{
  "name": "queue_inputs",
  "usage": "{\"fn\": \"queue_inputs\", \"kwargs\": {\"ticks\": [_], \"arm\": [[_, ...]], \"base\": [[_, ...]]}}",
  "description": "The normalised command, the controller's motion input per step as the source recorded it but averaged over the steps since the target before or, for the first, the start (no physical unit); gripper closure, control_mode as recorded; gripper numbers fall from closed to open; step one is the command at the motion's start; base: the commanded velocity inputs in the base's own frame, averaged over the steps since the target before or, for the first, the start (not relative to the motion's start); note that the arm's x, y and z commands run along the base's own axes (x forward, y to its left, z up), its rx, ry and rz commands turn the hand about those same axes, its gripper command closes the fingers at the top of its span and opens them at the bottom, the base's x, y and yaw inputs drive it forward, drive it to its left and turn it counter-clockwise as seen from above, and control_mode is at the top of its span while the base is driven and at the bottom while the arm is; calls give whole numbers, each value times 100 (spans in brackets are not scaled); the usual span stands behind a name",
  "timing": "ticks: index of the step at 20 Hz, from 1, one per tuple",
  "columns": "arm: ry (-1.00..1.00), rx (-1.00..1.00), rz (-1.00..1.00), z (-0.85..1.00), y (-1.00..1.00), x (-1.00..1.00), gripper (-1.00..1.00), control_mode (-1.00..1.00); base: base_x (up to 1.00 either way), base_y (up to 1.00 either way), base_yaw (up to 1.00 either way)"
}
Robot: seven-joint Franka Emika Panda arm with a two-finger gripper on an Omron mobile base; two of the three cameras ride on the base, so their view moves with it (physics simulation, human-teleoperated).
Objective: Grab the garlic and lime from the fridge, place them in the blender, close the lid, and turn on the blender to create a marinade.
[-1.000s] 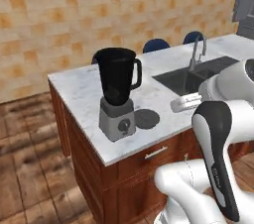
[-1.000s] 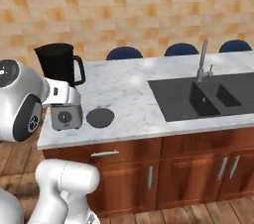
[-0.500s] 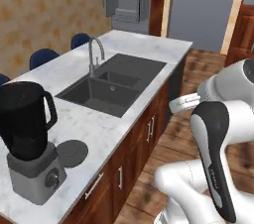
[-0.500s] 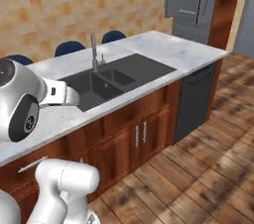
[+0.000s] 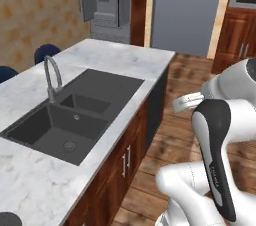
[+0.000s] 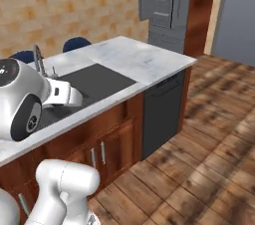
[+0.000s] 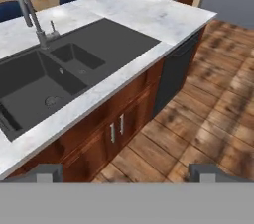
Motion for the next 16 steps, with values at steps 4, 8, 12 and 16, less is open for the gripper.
{"fn": "queue_inputs", "kwargs": {"ticks": [4,8,12,16], "arm": [[0,0,0,0,0,0,-100,100],[0,0,0,0,0,0,-100,100],[0,0,0,0,0,0,-100,100],[0,0,0,0,0,0,-100,100]], "base": [[100,-100,6],[100,-100,12],[100,-100,16],[99,-100,21]]}}
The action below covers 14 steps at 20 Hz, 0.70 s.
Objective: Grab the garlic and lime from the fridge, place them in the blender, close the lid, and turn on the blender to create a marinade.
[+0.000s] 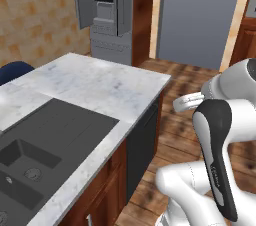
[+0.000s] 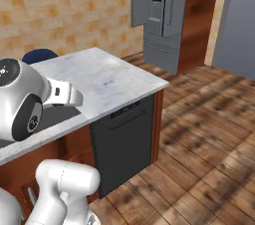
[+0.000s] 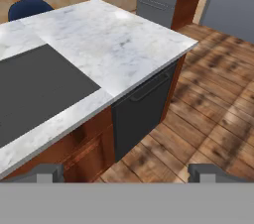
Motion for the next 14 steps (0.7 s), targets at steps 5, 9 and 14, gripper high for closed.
{"fn": "queue_inputs", "kwargs": {"ticks": [5,9,14], "arm": [[0,0,0,0,0,0,-100,100],[0,0,0,0,0,0,-100,100],[0,0,0,0,0,0,-100,100]], "base": [[98,-100,22],[88,-100,23],[86,-100,23]]}}
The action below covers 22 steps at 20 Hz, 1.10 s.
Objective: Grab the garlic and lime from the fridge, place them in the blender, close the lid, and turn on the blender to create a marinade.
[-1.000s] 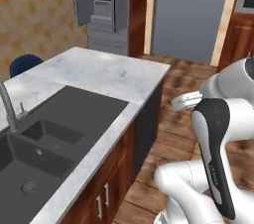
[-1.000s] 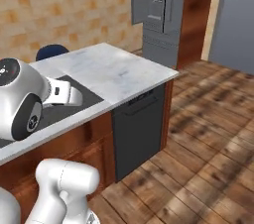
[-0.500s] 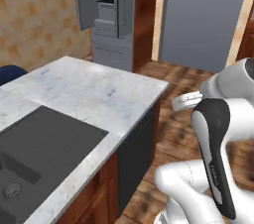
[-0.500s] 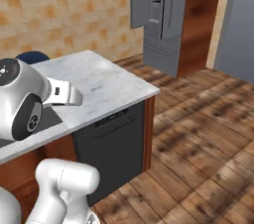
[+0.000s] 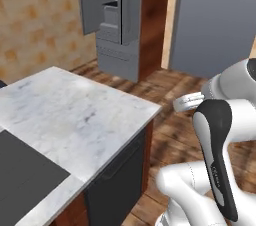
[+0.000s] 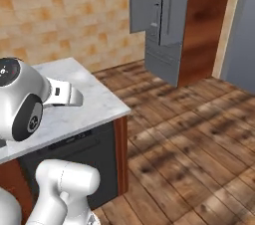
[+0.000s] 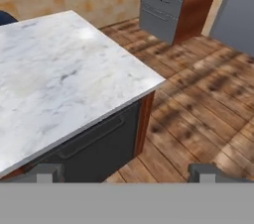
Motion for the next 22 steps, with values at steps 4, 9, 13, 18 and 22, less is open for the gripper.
{"fn": "queue_inputs", "kwargs": {"ticks": [4,9,13,18,22], "arm": [[0,0,0,0,0,0,-100,100],[0,0,0,0,0,0,-100,100],[0,0,0,0,0,0,-100,100],[0,0,0,0,0,0,-100,100],[0,0,0,0,0,0,-100,100]], "base": [[85,-100,24],[79,-100,26],[79,-100,26],[87,-100,27],[99,-98,30]]}}
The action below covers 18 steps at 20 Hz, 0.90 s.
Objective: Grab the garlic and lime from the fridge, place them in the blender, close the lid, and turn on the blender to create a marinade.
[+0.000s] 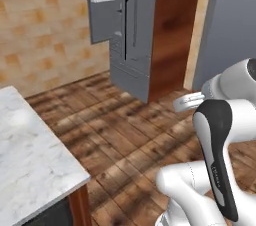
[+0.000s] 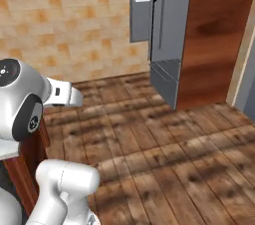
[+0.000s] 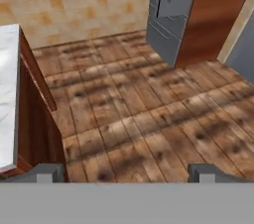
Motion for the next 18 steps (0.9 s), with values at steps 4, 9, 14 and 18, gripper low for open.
{"fn": "queue_inputs", "kwargs": {"ticks": [4,9,14,18], "arm": [[0,0,0,0,0,0,-100,100],[0,0,0,0,0,0,-100,100],[0,0,0,0,0,0,-100,100],[0,0,0,0,0,0,-100,100]], "base": [[100,-89,32],[100,-65,26],[100,-28,8],[100,-4,0]]}}
